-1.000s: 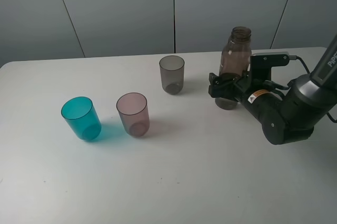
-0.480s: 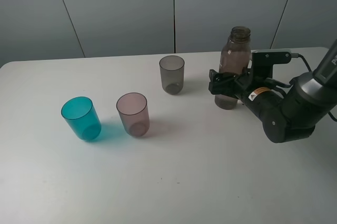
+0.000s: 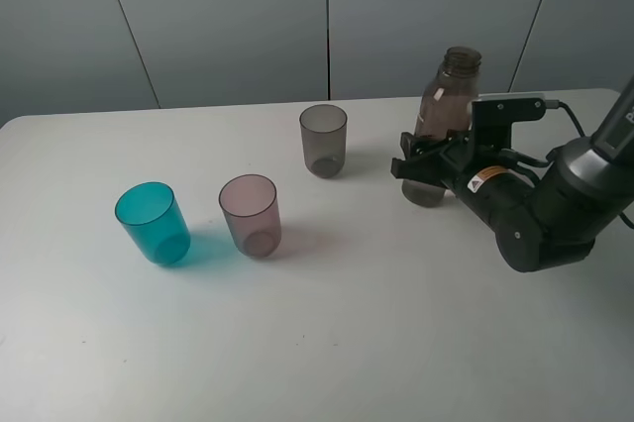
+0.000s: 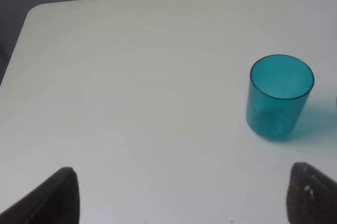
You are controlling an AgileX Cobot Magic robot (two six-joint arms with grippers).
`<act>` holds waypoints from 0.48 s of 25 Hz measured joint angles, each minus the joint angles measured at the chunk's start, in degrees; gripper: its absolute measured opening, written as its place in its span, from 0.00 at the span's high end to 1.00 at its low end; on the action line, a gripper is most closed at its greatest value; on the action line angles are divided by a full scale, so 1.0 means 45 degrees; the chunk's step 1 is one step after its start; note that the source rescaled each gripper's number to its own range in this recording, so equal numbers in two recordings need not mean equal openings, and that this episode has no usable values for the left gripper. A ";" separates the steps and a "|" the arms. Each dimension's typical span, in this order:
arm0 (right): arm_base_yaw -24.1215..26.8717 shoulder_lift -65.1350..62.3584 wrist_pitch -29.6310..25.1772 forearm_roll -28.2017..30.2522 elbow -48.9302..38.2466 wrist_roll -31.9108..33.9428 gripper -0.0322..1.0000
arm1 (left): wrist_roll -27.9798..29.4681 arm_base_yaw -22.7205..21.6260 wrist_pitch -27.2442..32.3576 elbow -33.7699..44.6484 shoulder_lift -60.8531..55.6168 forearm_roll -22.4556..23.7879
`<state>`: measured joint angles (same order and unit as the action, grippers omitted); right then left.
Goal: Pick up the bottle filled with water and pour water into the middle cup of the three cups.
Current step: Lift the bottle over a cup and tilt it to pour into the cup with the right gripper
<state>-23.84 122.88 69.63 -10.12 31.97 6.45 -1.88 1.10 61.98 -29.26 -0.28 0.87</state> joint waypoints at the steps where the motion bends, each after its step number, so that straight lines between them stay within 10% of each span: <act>1: 0.0000 -0.0061 0.0000 0.0050 -0.0027 0.0000 0.95 | 0.0000 0.0000 0.0000 0.0000 0.0000 0.0000; 12: -0.1604 -0.3866 -0.1297 -0.1560 -0.0565 -0.2154 0.97 | 0.0000 0.0000 0.0000 0.0000 0.0000 0.0000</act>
<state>-31.06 105.48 63.79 -17.14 29.43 -3.24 -1.88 1.10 61.98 -29.26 -0.28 0.87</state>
